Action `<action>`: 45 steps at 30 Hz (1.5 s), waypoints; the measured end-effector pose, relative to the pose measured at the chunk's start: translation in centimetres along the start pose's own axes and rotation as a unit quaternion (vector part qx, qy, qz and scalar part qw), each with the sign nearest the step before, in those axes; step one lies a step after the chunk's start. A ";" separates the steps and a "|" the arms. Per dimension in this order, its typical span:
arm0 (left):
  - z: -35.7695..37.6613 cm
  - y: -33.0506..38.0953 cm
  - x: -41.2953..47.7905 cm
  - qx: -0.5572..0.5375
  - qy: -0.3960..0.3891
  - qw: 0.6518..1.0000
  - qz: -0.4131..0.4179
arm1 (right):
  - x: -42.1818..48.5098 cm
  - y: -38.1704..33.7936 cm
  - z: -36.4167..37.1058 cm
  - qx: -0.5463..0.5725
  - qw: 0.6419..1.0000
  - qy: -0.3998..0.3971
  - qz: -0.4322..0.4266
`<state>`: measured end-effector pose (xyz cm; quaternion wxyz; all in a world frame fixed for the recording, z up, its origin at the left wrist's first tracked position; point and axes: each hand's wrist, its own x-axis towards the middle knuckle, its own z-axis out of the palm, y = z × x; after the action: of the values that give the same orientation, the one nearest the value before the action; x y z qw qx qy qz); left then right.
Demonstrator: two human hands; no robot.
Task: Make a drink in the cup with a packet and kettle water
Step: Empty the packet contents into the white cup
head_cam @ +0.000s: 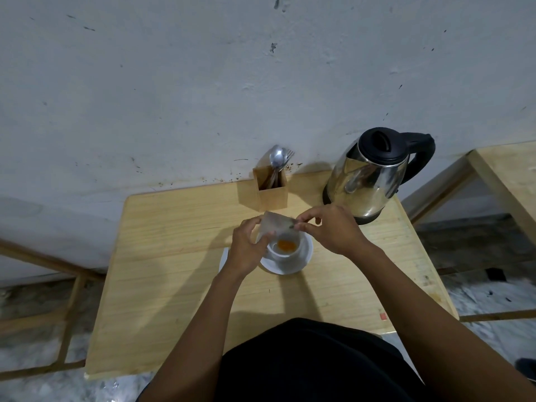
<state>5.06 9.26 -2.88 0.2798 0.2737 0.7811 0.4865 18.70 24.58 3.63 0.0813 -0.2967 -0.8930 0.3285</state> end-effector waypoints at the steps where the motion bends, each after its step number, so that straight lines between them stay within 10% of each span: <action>1: -0.1 -0.1 0.2 -0.001 -0.006 1.000 0.002 | 0.0 -0.1 0.0 0.004 1.000 -0.002 -0.003; 28: 0.8 2.0 0.6 0.058 0.038 0.996 0.062 | -1.2 0.8 2.0 -0.113 0.979 0.168 -0.006; 45: 0.6 2.9 -0.4 0.079 0.052 0.994 0.060 | -1.2 0.3 0.8 0.026 0.997 0.022 0.074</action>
<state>6.23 10.46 -0.42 0.1871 0.3156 0.8128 0.4525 19.54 23.59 2.85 0.0843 -0.3668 -0.8577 0.3501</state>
